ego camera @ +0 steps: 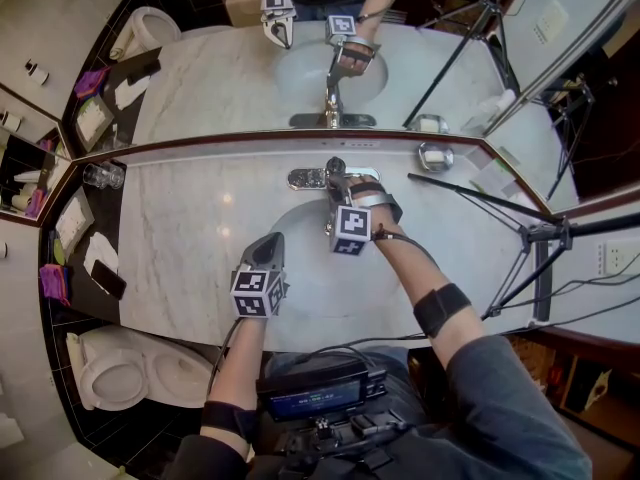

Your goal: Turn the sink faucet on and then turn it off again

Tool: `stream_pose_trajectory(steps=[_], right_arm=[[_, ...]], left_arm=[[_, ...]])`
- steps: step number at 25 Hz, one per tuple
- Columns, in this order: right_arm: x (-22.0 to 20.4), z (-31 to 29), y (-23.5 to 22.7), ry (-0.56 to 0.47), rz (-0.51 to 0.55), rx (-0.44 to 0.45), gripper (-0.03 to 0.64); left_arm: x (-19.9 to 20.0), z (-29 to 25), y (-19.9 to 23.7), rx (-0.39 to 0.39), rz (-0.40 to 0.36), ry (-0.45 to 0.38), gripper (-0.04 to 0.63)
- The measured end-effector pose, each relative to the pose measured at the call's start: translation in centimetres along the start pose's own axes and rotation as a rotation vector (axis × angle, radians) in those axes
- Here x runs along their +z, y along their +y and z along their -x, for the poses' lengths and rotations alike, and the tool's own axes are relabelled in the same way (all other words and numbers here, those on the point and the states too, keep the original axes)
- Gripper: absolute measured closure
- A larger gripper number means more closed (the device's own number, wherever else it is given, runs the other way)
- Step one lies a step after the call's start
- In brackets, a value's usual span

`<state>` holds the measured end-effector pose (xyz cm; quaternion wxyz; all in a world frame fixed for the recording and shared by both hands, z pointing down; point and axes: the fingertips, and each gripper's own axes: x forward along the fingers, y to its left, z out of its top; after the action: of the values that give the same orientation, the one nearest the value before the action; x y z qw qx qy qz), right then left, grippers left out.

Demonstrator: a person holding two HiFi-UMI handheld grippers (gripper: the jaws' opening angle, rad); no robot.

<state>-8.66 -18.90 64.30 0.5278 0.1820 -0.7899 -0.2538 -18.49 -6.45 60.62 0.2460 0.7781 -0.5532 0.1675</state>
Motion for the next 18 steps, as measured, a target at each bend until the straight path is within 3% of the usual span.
stream_pose_trajectory(steps=[6,18], right_arm=[[0.0,0.0,1.7,0.001,0.007,0.03,0.509],[0.0,-0.1,3.2,0.017,0.009,0.048,0.492]], left_arm=[[-0.1,-0.3,-0.1,-0.002,0.002,0.004,0.595],[-0.4,0.1,0.3,0.007,0.006,0.005,0.595]])
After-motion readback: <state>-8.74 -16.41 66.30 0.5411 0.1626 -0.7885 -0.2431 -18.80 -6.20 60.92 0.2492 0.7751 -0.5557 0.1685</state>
